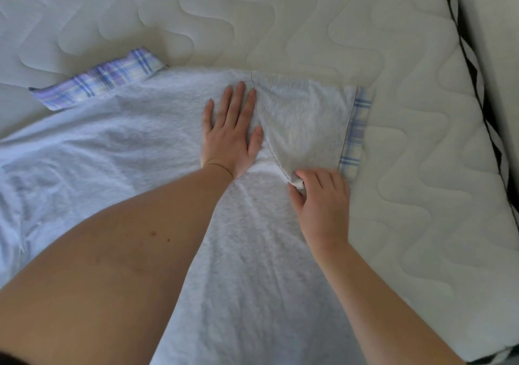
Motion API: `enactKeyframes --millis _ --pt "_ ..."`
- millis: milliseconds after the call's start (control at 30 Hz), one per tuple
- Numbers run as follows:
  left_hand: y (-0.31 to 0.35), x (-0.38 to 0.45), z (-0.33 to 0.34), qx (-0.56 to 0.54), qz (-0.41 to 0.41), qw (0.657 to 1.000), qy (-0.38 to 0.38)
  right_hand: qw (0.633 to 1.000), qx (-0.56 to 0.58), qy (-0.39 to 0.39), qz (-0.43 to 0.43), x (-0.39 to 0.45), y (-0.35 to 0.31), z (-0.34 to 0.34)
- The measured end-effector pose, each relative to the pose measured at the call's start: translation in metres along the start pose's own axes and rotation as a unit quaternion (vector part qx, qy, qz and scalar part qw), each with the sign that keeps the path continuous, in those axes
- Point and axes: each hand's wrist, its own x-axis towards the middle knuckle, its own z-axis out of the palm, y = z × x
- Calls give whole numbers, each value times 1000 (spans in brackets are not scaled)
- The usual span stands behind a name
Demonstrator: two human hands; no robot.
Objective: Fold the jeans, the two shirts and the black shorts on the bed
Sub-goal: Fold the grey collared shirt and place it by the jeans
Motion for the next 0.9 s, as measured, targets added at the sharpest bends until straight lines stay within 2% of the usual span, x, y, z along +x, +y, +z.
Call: enactKeyframes --millis 200,333,533,633,767,900 --pt "0 -1 0 5 -1 1000 4 995 88 36 -32 -3 -10 1" --pt "0 -1 1 3 -1 1000 5 999 19 -2 -31 -21 1 10" --pt "-1 0 1 3 -6 1000 5 982 -5 -87 -166 -64 23 2" --pt "-1 0 1 4 -5 1000 4 985 -20 -86 -149 -65 21 -10" --pt "-1 1 2 4 -3 1000 9 992 23 -39 -117 -40 -7 -25" --pt "-1 0 2 7 5 1000 5 995 16 -60 -79 7 -39 -8"
